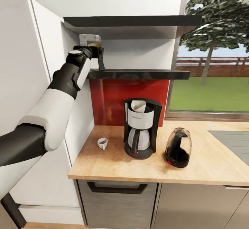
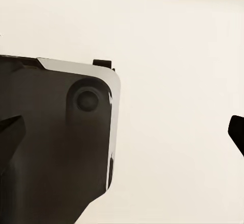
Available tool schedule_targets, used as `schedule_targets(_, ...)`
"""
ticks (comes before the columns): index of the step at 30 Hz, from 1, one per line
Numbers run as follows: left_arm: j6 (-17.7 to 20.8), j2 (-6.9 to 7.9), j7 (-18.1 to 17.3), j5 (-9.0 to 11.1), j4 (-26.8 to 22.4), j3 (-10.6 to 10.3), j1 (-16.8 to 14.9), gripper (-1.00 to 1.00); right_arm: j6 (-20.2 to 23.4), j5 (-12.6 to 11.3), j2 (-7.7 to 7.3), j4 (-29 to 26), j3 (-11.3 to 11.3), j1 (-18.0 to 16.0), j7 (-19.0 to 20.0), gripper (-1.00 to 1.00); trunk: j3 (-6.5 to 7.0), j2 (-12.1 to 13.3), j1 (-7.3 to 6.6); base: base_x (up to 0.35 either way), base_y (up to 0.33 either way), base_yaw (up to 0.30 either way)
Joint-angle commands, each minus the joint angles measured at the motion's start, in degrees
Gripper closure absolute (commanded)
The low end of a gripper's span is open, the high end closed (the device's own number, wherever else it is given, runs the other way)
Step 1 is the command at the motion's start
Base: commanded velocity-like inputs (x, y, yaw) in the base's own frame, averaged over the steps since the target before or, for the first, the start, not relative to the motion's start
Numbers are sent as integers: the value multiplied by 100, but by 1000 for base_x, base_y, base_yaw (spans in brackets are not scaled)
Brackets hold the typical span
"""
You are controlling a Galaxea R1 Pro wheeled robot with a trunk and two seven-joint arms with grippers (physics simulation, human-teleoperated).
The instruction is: Set up a coffee station on the kitchen countertop: keep the coffee maker on the countertop, move the bottle of coffee from the kitchen shelf to the counter next to the coffee maker, place a paper coffee filter on top of the coffee maker, put the saucer next to the coffee maker with the coffee cup on the saucer, and place the electric kettle next to the coffee maker.
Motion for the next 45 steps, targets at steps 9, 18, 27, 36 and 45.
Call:
schedule_targets(9, 26, 12, 37, 37, -3, -30, 5, -100, -21, -61, -4, 8, 40, 0, 24, -100, -2, -3, 4, 38, 29, 0)
schedule_targets(18, 26, 20, 38, 33, 10, -20, 8, -100, -21, -61, -4, 10, 40, -2, 24, -100, -2, -3, 4, 144, 61, 0)
schedule_targets(27, 17, 49, 33, 37, 8, -19, 166, -100, -21, -61, -3, 9, 40, 0, 24, -100, -2, -3, 4, 29, 13, 0)
schedule_targets(36, 25, 41, 33, 63, 11, -22, 229, -100, -21, -61, -2, 8, 40, -1, 24, -100, -2, -3, 4, 167, 0, 0)
schedule_targets(45, 19, 41, 33, 79, 14, -26, 233, -100, -21, -61, -5, 9, 40, 1, 24, -100, -2, -3, 4, 18, 0, 0)
